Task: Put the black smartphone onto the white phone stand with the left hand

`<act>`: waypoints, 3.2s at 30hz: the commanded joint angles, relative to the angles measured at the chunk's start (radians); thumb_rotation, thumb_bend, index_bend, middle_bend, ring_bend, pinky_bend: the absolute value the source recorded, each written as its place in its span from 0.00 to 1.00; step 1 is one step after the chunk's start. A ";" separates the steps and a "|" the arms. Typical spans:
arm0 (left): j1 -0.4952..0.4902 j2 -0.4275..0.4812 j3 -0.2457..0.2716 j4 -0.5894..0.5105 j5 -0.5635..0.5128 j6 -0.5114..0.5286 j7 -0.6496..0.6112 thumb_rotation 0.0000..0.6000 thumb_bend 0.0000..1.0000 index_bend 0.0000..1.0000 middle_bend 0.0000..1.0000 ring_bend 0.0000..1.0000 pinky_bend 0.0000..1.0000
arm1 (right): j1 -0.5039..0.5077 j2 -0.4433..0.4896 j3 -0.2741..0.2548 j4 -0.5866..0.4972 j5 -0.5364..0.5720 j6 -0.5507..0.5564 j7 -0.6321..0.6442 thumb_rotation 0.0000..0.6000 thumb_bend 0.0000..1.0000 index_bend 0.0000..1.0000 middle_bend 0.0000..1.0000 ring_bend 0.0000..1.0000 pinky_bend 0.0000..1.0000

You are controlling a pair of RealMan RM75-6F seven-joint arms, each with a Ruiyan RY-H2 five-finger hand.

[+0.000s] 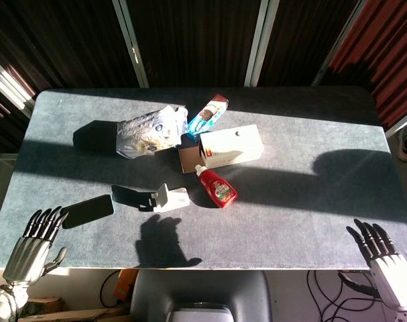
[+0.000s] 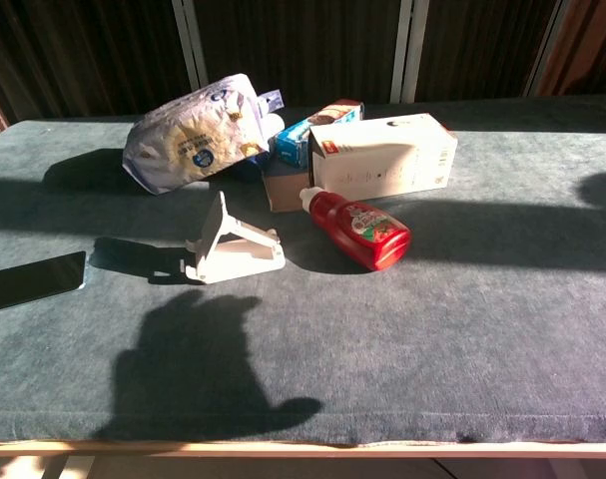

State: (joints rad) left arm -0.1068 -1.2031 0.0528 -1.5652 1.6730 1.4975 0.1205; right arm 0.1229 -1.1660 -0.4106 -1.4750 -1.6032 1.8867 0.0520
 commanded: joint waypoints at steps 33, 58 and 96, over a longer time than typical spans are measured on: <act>-0.411 -0.344 -0.306 -0.139 -1.117 -0.202 1.045 1.00 0.27 0.00 0.04 0.00 0.12 | -0.044 0.037 0.157 -0.015 -0.121 -0.241 -0.015 1.00 0.32 0.00 0.00 0.00 0.00; -0.553 -0.455 -0.322 0.096 -1.363 -0.201 1.089 1.00 0.27 0.10 0.23 0.06 0.18 | -0.079 0.057 0.207 -0.009 -0.165 -0.280 0.023 1.00 0.32 0.00 0.00 0.00 0.00; -0.503 -0.274 -0.316 0.183 -1.244 -0.732 0.588 1.00 0.44 0.87 1.00 0.73 0.31 | -0.101 0.060 0.244 -0.016 -0.186 -0.323 0.016 1.00 0.32 0.00 0.00 0.00 0.00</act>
State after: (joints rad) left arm -0.6511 -1.5014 -0.2613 -1.4077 0.3363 0.8286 0.8221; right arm 0.0218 -1.1057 -0.1666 -1.4905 -1.7885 1.5647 0.0690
